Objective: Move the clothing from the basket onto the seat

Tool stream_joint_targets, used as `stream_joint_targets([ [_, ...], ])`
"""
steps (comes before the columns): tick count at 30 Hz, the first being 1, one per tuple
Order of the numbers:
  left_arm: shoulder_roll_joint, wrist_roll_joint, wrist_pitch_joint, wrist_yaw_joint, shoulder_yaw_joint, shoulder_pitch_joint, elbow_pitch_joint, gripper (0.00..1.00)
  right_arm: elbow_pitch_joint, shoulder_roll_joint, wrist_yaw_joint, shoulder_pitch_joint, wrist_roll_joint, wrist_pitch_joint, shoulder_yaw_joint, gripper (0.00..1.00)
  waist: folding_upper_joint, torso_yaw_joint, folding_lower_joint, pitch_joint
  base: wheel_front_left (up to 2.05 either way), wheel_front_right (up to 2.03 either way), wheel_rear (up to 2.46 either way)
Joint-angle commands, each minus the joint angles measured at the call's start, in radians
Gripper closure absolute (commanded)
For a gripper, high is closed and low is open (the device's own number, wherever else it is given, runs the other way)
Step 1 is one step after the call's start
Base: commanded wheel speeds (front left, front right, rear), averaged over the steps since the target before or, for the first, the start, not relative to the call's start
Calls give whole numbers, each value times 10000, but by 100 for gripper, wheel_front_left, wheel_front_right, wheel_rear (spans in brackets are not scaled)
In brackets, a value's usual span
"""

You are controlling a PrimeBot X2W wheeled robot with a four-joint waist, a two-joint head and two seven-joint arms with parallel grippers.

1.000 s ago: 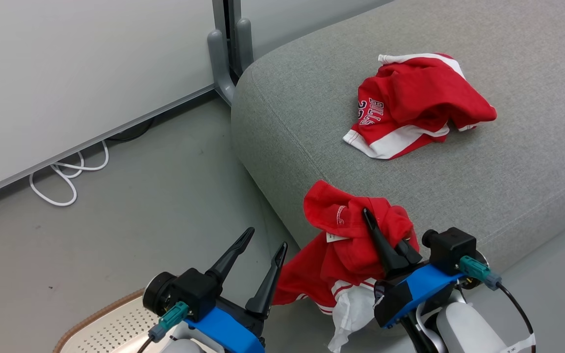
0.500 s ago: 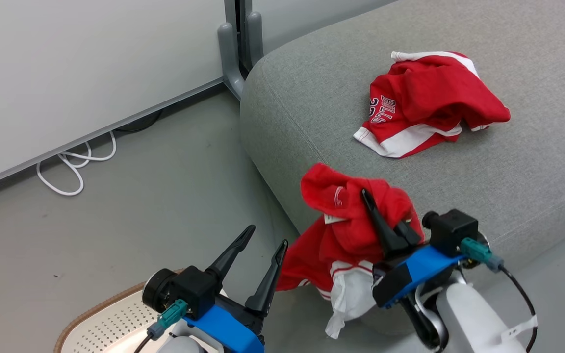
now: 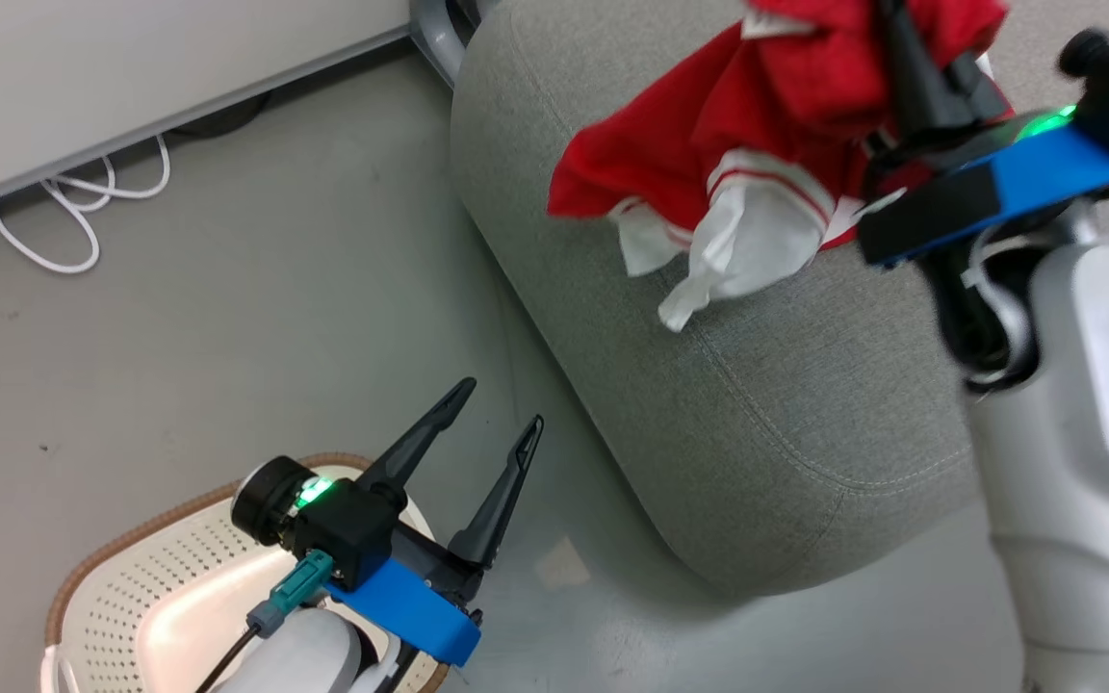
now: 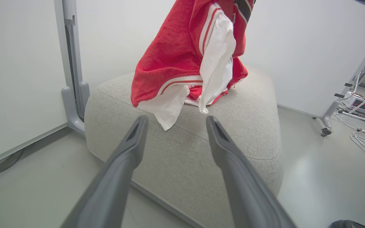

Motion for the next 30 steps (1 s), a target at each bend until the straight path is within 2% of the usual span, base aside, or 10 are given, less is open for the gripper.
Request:
stream_joint_targets([
  [1, 202, 106, -29, -10, -24, -347, -155, 0, -215, -370, 5, -559, 62, 291, -407, 100, 0, 183, -1, 679, 0, 0, 0],
  [7, 758, 285, 81, -10, -19, -854, -721, 0, -758, -1136, 5, -1968, 216, 1169, -2364, 100, 0, 412, -1, 1924, 0, 0, 0],
  [10, 992, 392, 192, -10, 5, -1028, -1051, 0, -730, -1387, 5, -2419, 284, 1220, -3478, 100, 0, 513, -1, 2419, 0, 0, 0],
  [15, 1269, 535, 381, -5, -139, -1209, -1516, 0, -166, -1844, 5, -2303, 64, 984, -4760, 100, 0, 792, -1, 3000, 0, 0, 0],
  [22, 1541, 763, 575, 61, -210, -1397, -2121, 0, 1262, -1916, 5, -1689, -710, 305, -5594, 100, 0, 1005, -1, 3668, 0, 0, 0],
  [30, 1519, 796, 577, 53, -446, -1460, -2280, 0, 3083, -1723, 5, -1439, -1786, -279, -6037, 100, 0, 1197, -1, 3751, 0, 0, 0],
])
